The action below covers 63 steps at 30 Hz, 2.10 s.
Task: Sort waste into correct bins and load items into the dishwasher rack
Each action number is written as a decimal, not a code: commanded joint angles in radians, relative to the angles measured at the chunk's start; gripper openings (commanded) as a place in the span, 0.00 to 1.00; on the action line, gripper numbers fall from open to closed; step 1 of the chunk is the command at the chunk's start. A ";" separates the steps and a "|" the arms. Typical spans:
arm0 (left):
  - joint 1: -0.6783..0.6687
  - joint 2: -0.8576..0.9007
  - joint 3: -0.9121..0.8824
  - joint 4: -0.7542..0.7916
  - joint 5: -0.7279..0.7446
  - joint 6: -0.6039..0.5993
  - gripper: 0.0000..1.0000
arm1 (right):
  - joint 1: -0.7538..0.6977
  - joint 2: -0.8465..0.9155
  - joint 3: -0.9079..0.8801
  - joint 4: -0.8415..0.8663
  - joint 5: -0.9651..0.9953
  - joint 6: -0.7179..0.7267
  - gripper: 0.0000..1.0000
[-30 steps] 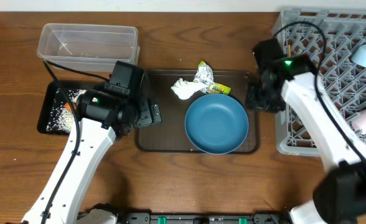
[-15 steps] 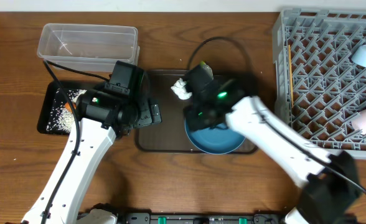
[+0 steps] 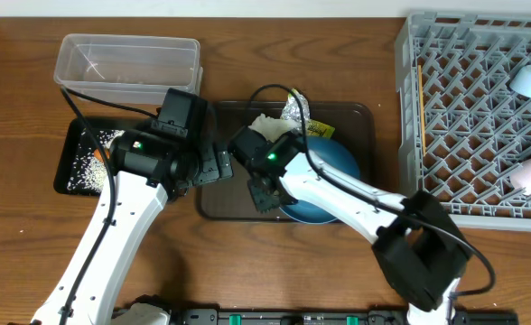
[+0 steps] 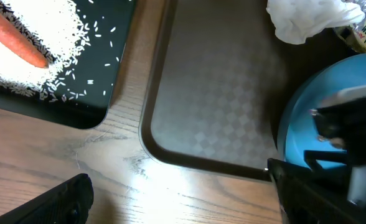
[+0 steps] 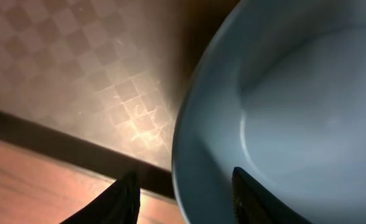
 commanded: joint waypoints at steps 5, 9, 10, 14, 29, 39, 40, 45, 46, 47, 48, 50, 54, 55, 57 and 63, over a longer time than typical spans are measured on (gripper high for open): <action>-0.002 0.002 -0.002 0.000 -0.002 -0.009 0.98 | 0.016 0.041 -0.006 0.014 0.035 0.026 0.47; -0.002 0.002 -0.002 0.000 -0.002 -0.009 0.98 | 0.007 0.042 -0.006 0.017 0.035 0.034 0.38; -0.002 0.002 -0.002 0.000 -0.002 -0.009 0.98 | 0.004 0.042 -0.006 0.017 0.035 0.034 0.33; -0.002 0.002 -0.002 0.000 -0.002 -0.009 0.98 | -0.013 0.043 -0.006 0.017 0.035 0.033 0.20; -0.002 0.002 -0.002 0.000 -0.002 -0.009 0.98 | -0.049 0.073 -0.037 0.035 0.050 0.033 0.16; -0.002 0.002 -0.002 0.000 -0.002 -0.009 0.98 | -0.132 0.023 -0.018 0.022 -0.025 -0.029 0.01; -0.002 0.002 -0.002 0.000 -0.002 -0.009 0.98 | -0.141 0.010 -0.009 0.019 -0.050 -0.041 0.01; -0.002 0.002 -0.002 0.000 -0.002 -0.009 0.98 | -0.224 -0.126 0.041 0.009 -0.179 -0.085 0.01; -0.002 0.002 -0.002 0.000 -0.002 -0.009 0.98 | -0.247 -0.162 0.047 0.010 -0.197 -0.089 0.01; -0.002 0.002 -0.002 0.000 -0.002 -0.009 0.98 | -0.272 -0.199 0.052 0.014 -0.217 -0.102 0.01; -0.002 0.002 -0.002 0.000 -0.002 -0.009 0.98 | -0.304 -0.243 0.056 0.021 -0.242 -0.116 0.01; -0.002 0.002 -0.002 0.000 -0.002 -0.009 0.98 | -0.379 -0.326 0.057 0.040 -0.294 -0.134 0.01; -0.002 0.002 -0.002 0.000 -0.002 -0.009 0.98 | -0.585 -0.465 0.057 0.088 -0.483 -0.214 0.01; -0.002 0.002 -0.002 0.000 -0.002 -0.009 0.98 | -0.646 -0.489 0.057 0.099 -0.535 -0.227 0.01; -0.002 0.002 -0.002 0.000 -0.002 -0.009 0.98 | -0.759 -0.518 0.057 0.118 -0.613 -0.233 0.01; -0.002 0.002 -0.002 0.004 -0.002 -0.009 0.98 | -1.022 -0.498 0.039 0.189 -0.880 -0.294 0.01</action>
